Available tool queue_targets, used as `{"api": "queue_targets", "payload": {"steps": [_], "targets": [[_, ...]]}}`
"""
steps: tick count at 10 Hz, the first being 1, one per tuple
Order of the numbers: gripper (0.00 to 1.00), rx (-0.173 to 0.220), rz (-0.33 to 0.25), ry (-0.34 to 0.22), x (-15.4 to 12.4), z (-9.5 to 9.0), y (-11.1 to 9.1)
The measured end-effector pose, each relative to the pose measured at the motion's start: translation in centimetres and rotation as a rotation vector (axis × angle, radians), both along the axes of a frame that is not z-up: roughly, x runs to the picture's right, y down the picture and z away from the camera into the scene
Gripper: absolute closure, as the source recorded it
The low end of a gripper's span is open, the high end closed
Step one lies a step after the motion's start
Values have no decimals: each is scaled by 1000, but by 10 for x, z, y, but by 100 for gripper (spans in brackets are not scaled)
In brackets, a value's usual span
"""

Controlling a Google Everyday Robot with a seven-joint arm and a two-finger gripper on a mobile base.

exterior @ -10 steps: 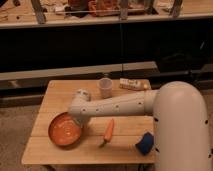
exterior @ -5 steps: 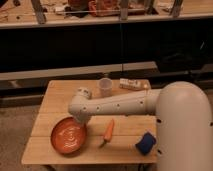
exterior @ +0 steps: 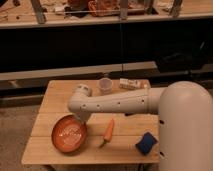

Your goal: Pick up the ceramic bowl

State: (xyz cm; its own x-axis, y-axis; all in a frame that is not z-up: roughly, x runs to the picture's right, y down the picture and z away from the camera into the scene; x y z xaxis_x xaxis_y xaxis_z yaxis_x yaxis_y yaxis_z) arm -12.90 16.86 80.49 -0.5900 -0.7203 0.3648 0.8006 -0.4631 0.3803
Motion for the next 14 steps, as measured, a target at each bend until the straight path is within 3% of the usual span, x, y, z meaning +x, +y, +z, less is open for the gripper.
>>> {"api": "queue_targets", "payload": {"steps": [14], "targets": [[99,23,-62,-17,9,-4,-26]]}}
